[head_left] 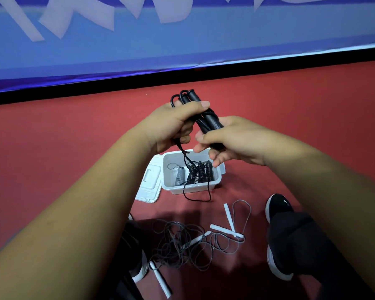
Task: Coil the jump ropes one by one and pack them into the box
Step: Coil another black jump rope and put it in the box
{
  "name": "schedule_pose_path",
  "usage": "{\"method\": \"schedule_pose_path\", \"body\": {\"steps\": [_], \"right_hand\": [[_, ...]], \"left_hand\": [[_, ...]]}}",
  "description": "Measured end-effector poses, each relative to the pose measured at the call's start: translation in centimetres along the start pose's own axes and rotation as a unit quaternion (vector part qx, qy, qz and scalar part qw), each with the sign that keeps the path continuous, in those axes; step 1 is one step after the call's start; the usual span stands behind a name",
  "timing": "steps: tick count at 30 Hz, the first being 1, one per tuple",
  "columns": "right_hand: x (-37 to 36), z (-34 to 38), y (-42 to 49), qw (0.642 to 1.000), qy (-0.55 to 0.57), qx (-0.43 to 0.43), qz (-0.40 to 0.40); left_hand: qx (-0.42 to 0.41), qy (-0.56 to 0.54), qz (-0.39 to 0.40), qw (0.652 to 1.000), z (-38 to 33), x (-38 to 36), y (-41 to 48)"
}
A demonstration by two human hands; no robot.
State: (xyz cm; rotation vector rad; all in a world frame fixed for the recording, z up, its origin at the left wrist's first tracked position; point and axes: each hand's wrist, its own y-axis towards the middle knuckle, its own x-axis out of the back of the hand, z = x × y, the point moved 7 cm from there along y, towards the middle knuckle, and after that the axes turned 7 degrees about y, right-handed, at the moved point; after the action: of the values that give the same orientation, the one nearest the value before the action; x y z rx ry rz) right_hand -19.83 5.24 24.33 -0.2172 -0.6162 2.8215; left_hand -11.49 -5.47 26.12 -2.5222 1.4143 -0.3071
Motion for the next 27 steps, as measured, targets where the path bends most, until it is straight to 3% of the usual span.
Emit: {"method": "schedule_pose_path", "body": {"steps": [9, 16, 22, 27], "right_hand": [[-0.4, 0.4, 0.0, 0.999, -0.004, 0.033, -0.018], [1.6, 0.8, 0.4, 0.993, -0.004, 0.054, -0.104], [4.6, 0.1, 1.3, 0.977, -0.02, 0.042, -0.208], [4.5, -0.2, 1.6, 0.983, -0.025, 0.027, -0.178]], "left_hand": [[-0.021, 0.005, 0.001, 1.0, -0.7, -0.1, -0.3], [-0.017, 0.056, -0.007, 0.998, -0.6, 0.4, 0.0], [-0.018, 0.076, 0.076, 0.994, -0.3, -0.6, -0.4], [-0.034, 0.098, 0.134, 0.986, -0.9, -1.7, -1.4]]}}
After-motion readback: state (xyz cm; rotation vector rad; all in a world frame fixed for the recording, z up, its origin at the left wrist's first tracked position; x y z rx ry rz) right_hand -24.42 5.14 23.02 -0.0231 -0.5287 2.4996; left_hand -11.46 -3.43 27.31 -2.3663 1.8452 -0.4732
